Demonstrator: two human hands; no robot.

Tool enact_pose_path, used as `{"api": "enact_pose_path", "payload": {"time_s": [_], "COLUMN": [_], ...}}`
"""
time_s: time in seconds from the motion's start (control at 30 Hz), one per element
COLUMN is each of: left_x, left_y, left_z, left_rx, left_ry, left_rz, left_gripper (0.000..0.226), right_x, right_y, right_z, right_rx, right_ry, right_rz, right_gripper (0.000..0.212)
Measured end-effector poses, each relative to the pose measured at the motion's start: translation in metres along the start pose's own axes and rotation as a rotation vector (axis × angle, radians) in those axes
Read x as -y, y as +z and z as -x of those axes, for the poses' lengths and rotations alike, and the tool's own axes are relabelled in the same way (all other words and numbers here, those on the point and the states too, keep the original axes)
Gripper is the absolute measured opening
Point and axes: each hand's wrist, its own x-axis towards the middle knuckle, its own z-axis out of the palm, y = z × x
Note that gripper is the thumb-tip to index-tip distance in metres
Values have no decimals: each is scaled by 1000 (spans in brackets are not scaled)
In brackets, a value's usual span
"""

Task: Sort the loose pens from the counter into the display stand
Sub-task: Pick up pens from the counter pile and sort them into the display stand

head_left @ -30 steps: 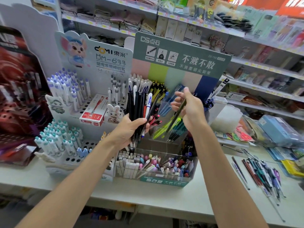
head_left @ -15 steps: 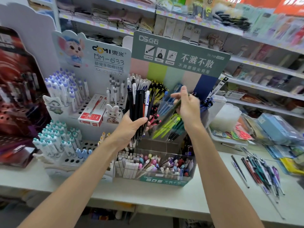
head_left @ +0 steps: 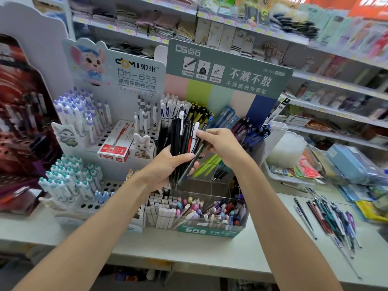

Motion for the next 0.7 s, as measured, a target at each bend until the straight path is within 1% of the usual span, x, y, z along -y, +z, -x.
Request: {"api": "enact_pose_path", "payload": {"time_s": [0.1,0.13,0.17,0.2,0.23,0.27,0.3,0.33,0.37,0.4,0.43,0.47,0.5,0.53,0.6,0.63,0.7], "left_x": [-2,-1,0,0,1,1,1,1,-1,-2,-4,-5,-7,-7,-6,-6,-6], "left_y": [-6,-6,-6,-6,-6,-8,-11,-13,-14,-15,-15,-14,-12,-12,-14,-17,-21], "left_z": [3,2,2,2,1,1,2,4,5,6,7,8,8,8,8,9,10], "left_rx": [88,106,111,104,92,84,85,91,104,125,151,174,182,175,177,195,238], "left_ry": [-78,-80,-75,-64,-54,-41,-29,-21,-21,-25,-30,-32,-32,-27,-24,-28,-35], "left_rz": [-10,-3,10,11,-1,-27,-61,-95,-114,-116,-105,-102,-120,-153,-200,-199,-177], "left_gripper": [38,37,31,26,25,27,30,32,32,31,30,29,29,30,34,37,44], "right_x": [1,3,5,11,19,29,34,39,41,41,37,34,29,26,19,16,13], "right_y": [-7,-5,-3,-4,-8,-14,-24,-31,-36,-35,-31,-25,-21,-17,-17,-18,-17], "right_z": [-6,-6,-6,-5,-5,-3,-4,-3,-3,0,2,5,5,5,2,-1,-1], "right_rx": [-121,-151,-200,-258,-324,-363,-372,-344,-282,-152,19,174,270,303,312,315,319], "right_ry": [-59,-90,-126,-149,-179,-224,-268,-314,-327,-308,-258,-213,-188,-171,-159,-155,-142], "right_rz": [75,86,36,-93,-302,-539,-674,-670,-481,-211,34,219,312,321,237,204,96], "right_gripper": [39,39,34,28,23,20,19,18,17,17,20,20,17,11,7,8,35]}}
